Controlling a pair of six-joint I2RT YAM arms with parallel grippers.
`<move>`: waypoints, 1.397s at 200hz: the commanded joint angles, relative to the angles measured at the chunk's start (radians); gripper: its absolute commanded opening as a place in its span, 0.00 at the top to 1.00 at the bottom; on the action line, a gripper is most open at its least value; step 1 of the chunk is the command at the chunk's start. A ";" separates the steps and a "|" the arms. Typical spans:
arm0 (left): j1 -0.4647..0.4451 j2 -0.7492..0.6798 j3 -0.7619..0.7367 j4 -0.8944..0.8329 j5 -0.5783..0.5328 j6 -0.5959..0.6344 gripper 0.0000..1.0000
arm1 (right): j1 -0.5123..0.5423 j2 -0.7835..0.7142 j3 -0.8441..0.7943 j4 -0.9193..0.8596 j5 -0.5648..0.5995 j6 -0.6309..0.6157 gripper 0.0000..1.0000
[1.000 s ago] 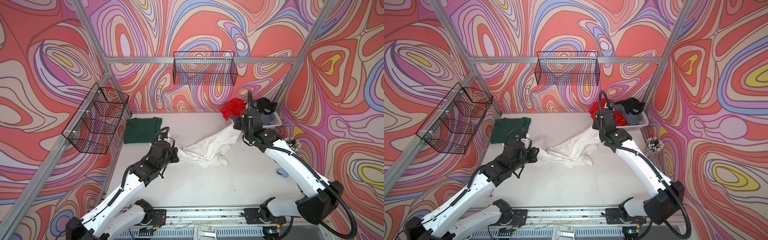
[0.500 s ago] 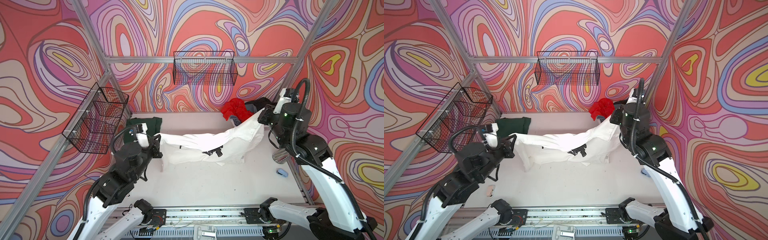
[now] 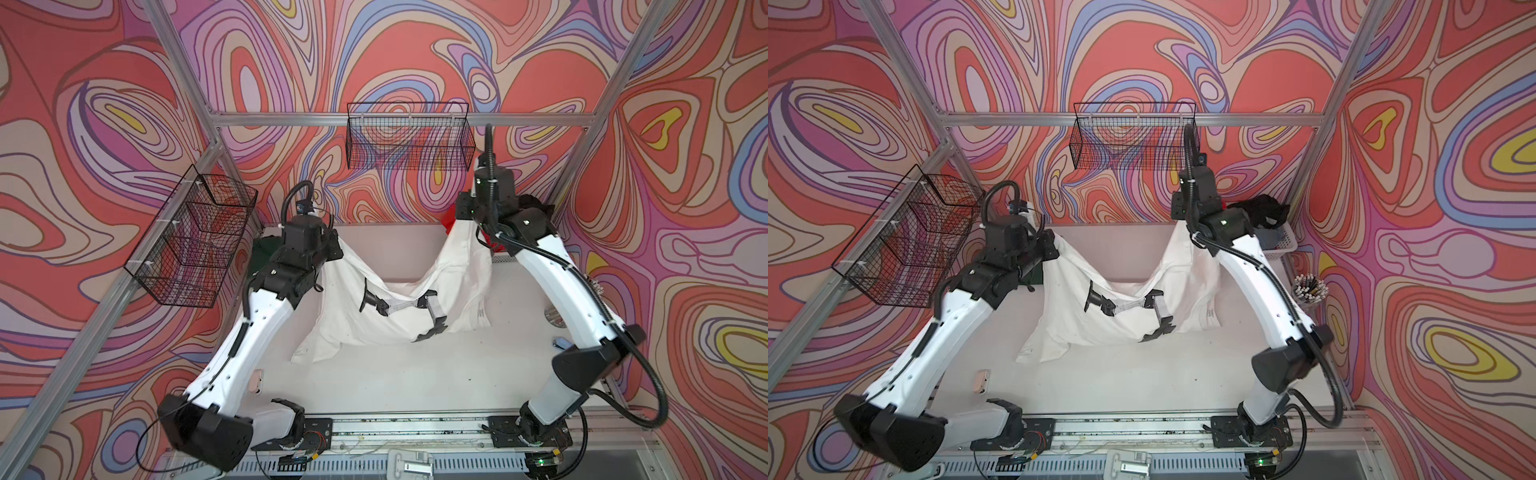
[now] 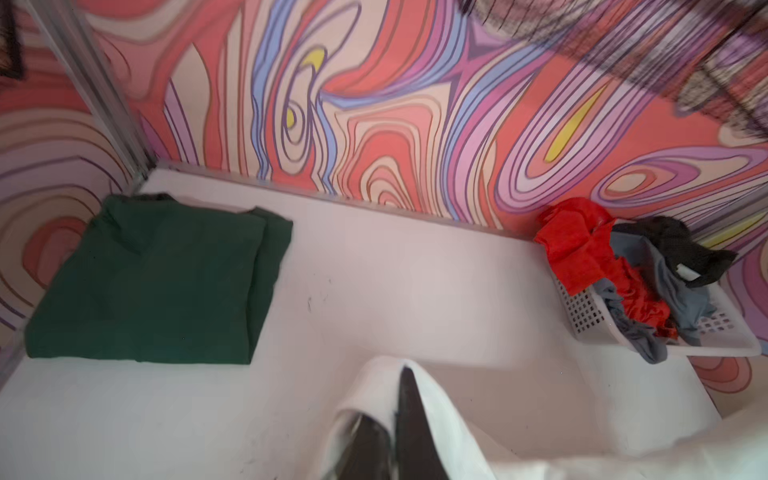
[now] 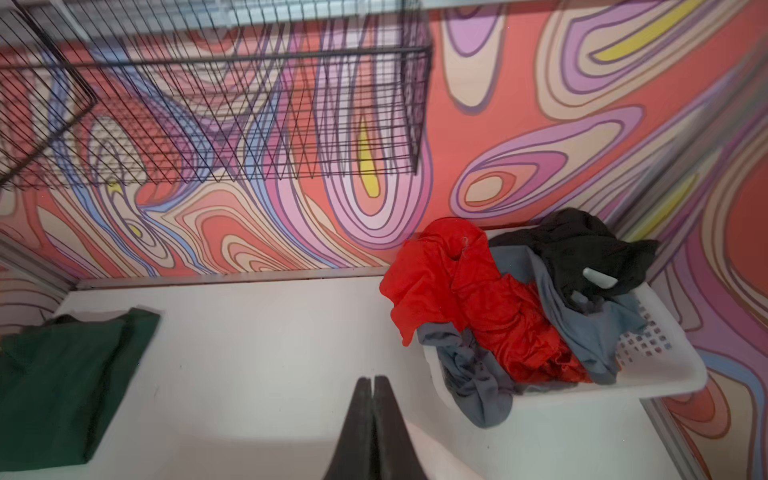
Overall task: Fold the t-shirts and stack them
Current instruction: 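Lift the white t-shirt high with both grippers, stretching it between them, then lay the stretched t-shirt flat on the table with both grippers and release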
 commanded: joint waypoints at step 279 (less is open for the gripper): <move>-0.007 -0.360 -0.307 0.176 0.028 -0.093 1.00 | -0.059 -0.164 -0.187 0.199 -0.125 -0.038 1.00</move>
